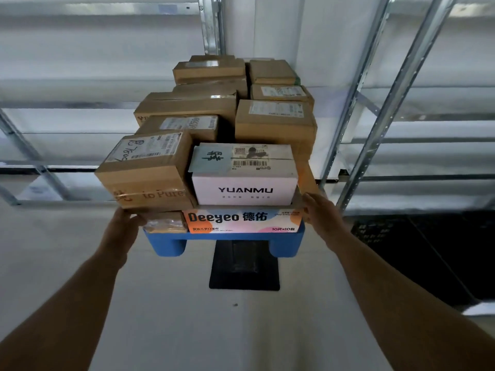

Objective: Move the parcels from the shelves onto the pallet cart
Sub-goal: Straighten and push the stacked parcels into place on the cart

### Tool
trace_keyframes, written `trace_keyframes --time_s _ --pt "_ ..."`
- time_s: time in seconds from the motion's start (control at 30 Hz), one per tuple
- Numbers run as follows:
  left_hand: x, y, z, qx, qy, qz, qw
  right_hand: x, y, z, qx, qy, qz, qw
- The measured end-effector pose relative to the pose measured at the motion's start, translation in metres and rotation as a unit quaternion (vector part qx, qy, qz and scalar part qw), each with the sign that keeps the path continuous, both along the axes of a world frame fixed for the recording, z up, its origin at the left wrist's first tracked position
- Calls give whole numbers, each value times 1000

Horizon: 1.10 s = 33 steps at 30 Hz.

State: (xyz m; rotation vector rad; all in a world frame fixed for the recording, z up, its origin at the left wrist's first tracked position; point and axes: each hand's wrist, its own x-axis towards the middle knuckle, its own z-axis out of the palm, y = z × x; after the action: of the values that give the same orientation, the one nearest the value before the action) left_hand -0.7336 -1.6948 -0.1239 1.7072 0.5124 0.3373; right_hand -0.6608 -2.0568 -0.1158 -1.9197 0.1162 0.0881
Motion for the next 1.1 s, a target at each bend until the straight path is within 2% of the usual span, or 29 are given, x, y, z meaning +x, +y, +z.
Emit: trace_keyframes --time_s 0.17,0.33,0.63,0.8,0.9,1.03,1.1 --pt "8 2 -4 -57 20 -7 998 -4 7 4 52 39 8 998" --pt "10 3 -10 -51 30 -21 998 -3 4 1 64 38 -3 997" --pt "6 -5 -3 -18 24 -60 998 -1 -3 3 9 28 -10 1000" --pt "-5 28 -1 67 116 -28 991 10 -12 17 -115 -22 -1 993" --pt "-8 48 12 81 115 42 989 17 -15 31 -194 -47 -2 980" --pt "5 61 47 217 62 119 967 20 -16 49 -165 -107 -41 980" --pt "16 63 70 245 36 164 955 22 -14 58 -151 -136 -50 978"
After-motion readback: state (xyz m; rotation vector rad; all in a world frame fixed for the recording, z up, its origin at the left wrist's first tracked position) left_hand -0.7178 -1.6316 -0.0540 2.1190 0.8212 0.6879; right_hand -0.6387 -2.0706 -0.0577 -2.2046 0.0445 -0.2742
